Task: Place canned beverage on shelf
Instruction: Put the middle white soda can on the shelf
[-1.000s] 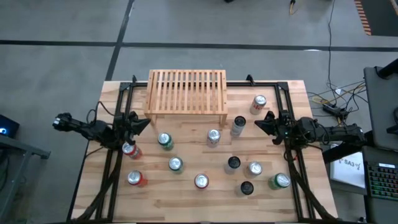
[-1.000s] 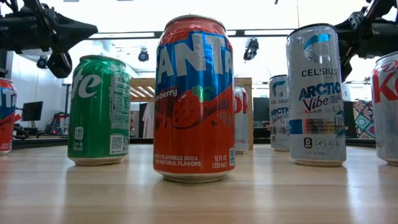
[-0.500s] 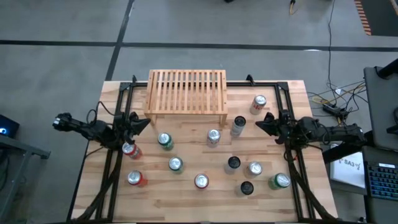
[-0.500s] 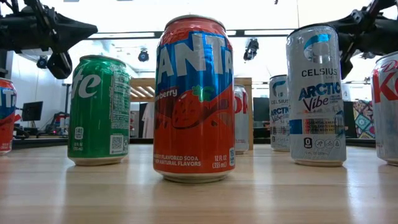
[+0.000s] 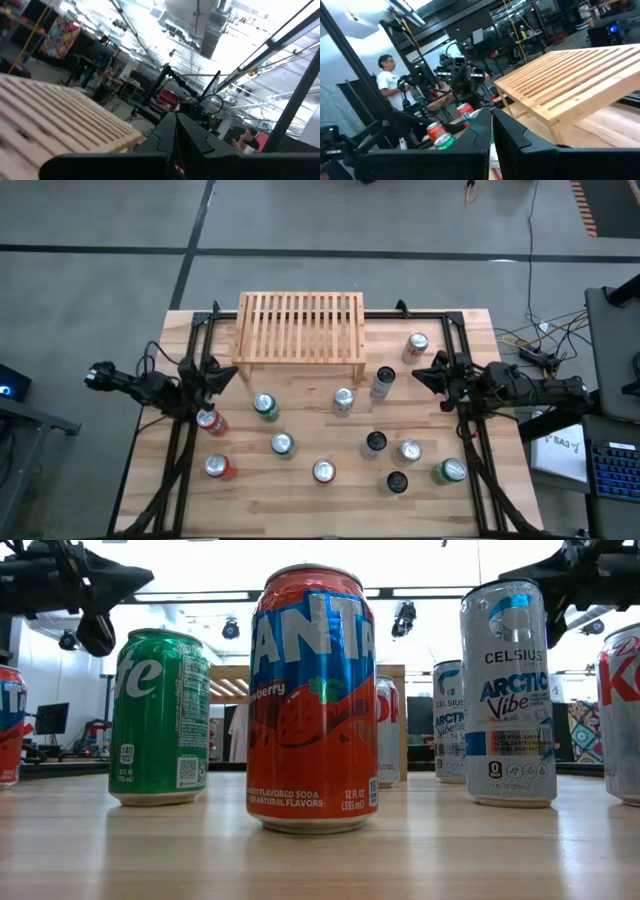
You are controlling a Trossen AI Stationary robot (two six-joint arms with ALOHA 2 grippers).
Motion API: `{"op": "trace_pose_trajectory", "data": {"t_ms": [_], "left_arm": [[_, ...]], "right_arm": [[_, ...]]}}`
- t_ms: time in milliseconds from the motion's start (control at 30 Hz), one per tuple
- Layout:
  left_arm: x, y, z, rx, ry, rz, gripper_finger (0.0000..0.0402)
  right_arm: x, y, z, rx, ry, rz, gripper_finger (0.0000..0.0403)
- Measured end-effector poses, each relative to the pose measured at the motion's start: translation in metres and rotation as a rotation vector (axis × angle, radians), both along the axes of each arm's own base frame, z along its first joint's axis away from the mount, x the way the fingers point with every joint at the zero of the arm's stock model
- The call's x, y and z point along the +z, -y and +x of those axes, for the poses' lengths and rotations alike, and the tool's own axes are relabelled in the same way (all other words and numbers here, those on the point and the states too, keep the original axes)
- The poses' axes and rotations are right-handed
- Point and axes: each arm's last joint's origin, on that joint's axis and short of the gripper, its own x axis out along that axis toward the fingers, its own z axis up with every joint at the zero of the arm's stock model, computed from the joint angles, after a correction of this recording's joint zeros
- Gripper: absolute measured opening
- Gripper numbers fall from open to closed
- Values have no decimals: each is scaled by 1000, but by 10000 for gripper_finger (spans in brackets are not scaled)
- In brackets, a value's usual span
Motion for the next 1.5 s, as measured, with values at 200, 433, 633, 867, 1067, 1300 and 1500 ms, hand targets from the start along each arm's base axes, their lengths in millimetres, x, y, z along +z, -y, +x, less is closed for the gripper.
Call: {"op": "trace_pose_trajectory", "data": {"t_ms": [200,433,633,867,1067,1300,1500], "left_arm": [[2,0,-1,27,-5,60,0],[2,0,-1,41,-18,93,0],[2,0,-1,39,-16,88,0],[2,0,-1,36,-15,84,0],[5,3,0,-56,30,126,0],[13,5,2,-60,95,215,0],[14,7,9,-51,88,235,0]], "right_arm": [[10,-1,11,26,-71,-48,9],[34,-1,42,29,-204,-126,9],[58,-1,62,37,-316,-126,9],[69,-2,83,45,-467,-78,9],[70,-8,103,86,-518,-52,9],[69,-20,121,141,-559,-94,9],[70,-28,140,171,-590,-128,9]]}}
